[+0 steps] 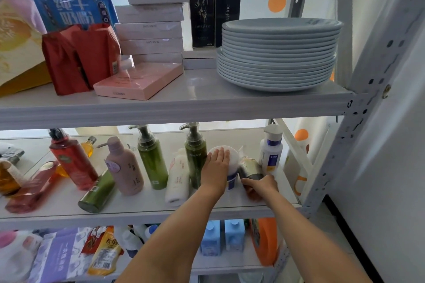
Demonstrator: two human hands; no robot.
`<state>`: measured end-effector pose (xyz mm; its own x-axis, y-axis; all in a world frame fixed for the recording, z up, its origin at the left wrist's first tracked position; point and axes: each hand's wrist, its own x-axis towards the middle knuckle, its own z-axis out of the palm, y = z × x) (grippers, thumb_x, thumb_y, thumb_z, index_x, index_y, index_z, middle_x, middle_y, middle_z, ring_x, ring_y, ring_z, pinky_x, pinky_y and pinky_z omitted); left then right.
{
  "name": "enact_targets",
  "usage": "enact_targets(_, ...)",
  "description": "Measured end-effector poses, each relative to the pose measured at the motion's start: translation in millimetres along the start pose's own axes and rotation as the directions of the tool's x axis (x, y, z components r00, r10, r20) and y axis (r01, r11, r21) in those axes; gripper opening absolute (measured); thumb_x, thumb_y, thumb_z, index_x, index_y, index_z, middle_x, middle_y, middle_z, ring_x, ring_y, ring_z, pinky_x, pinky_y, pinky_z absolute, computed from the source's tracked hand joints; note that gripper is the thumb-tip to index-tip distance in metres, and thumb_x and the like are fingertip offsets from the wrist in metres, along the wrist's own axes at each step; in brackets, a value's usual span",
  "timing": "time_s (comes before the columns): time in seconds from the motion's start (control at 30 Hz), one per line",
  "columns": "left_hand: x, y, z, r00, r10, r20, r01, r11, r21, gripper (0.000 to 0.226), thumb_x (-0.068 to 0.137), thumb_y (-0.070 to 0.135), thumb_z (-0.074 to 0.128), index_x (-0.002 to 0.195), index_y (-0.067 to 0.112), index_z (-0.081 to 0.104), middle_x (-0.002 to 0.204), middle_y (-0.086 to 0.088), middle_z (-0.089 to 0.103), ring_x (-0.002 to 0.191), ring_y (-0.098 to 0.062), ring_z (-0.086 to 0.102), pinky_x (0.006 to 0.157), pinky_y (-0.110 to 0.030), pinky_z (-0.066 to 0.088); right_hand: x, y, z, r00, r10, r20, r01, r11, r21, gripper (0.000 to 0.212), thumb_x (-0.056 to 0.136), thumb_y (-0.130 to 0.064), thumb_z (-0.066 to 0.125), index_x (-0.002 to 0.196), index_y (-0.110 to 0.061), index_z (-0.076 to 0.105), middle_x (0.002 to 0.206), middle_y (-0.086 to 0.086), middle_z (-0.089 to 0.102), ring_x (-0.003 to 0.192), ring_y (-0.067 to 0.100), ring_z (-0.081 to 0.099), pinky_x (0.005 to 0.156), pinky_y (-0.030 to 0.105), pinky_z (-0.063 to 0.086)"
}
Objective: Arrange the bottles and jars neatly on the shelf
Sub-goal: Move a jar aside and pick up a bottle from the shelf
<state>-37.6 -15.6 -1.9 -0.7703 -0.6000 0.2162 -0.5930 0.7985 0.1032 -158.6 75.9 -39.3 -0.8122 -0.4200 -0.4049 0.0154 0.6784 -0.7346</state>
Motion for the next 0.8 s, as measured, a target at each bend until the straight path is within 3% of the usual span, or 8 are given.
enact_targets(0.2, -4.0, 1.1, -4.1, 0.999, 0.002, 0.035, -0.002, 1.0, -0.024, 0.079, 0.093, 0.012, 0.058, 0.153, 0.011, 0.006, 0.161, -0.006, 0.01, 0.149, -0.024, 0.009, 0.12, -0.034, 0.01, -11.0, 2.6, -5.2, 0.999, -0.019, -0.028, 0.02, 0.999, 0.038, 0.106, 0.05, -0.051, 0.084, 0.134, -0.005, 0.039, 0.129, 0.015, 0.052, 0.112, 0.03, 0.056, 0.09, 0.039, 0.053)
enact_targets(0.37, -9.4, 2.4, -4.0, 0.998, -0.006, 0.056, 0.011, 0.996, -0.084, 0.078, 0.094, 0.017, 0.056, 0.153, 0.013, 0.006, 0.161, -0.005, 0.008, 0.149, -0.024, 0.008, 0.12, -0.035, 0.011, -17.4, 13.1, -14.5, 0.999, -0.032, -0.012, 0.033, 0.997, 0.073, 0.107, 0.044, -0.051, 0.084, 0.132, -0.008, 0.039, 0.126, 0.014, 0.054, 0.112, 0.03, 0.055, 0.093, 0.044, 0.052)
enact_targets(0.53, -21.4, 5.6, -0.9, 0.999, -0.045, 0.001, 0.044, 0.984, -0.171, 0.081, 0.093, 0.021, 0.059, 0.153, 0.01, 0.004, 0.162, -0.006, 0.003, 0.149, -0.024, 0.004, 0.12, -0.035, 0.009, -38.5, 20.0, -19.5, 0.999, -0.048, -0.015, 0.049, 0.992, 0.115, 0.09, 0.054, -0.04, 0.086, 0.126, -0.004, 0.046, 0.119, 0.014, 0.059, 0.107, 0.029, 0.059, 0.091, 0.043, 0.053)
enact_targets(0.6, -28.7, 7.6, 0.9, 0.995, -0.031, -0.099, 0.006, 0.971, -0.24, 0.07, 0.092, 0.02, 0.059, 0.149, 0.006, 0.02, 0.157, -0.012, 0.02, 0.145, -0.028, 0.02, 0.12, -0.034, 0.019, -47.1, 24.0, -19.4, 1.0, -0.026, -0.006, 0.026, 0.985, 0.169, 0.093, 0.052, -0.041, 0.087, 0.126, -0.002, 0.046, 0.118, 0.015, 0.06, 0.106, 0.029, 0.059, 0.09, 0.042, 0.054)
enact_targets(0.67, -38.8, 10.9, 0.5, 0.98, -0.009, -0.198, -0.049, 0.956, -0.288, 0.044, 0.092, 0.015, 0.057, 0.133, 0.003, 0.044, 0.136, -0.016, 0.045, 0.127, -0.031, 0.044, 0.107, -0.037, 0.039, -56.9, 27.9, -19.7, 1.0, -0.01, -0.001, 0.01, 0.967, 0.253, 0.091, 0.054, -0.039, 0.087, 0.126, 0.0, 0.046, 0.118, 0.017, 0.06, 0.105, 0.03, 0.059, 0.088, 0.041, 0.054)
enact_targets(0.73, -46.9, 16.1, -0.2, 0.988, -0.082, -0.127, 0.009, 0.872, -0.489, 0.023, 0.097, 0.02, 0.05, 0.113, 0.004, 0.055, 0.111, -0.014, 0.057, 0.104, -0.029, 0.056, 0.092, -0.041, 0.049, -69.2, 31.3, -19.4, 1.0, 0.001, -0.01, 0.002, 0.934, 0.358, 0.083, 0.06, -0.032, 0.086, 0.123, 0.004, 0.047, 0.113, 0.018, 0.061, 0.102, 0.031, 0.061, 0.086, 0.04, 0.055)
enact_targets(0.8, -52.6, 23.2, -3.0, 0.971, -0.149, 0.187, 0.239, 0.628, -0.741, 0.035, 0.098, 0.041, 0.042, 0.096, 0.009, 0.057, 0.088, -0.008, 0.06, 0.088, -0.025, 0.059, 0.085, -0.043, 0.052, -85.8, 33.3, -18.6, 0.999, -0.012, -0.034, 0.026, 0.897, 0.441, 0.063, 0.066, -0.024, 0.083, 0.113, 0.004, 0.051, 0.099, 0.016, 0.062, 0.089, 0.028, 0.063, 0.075, 0.037, 0.056)
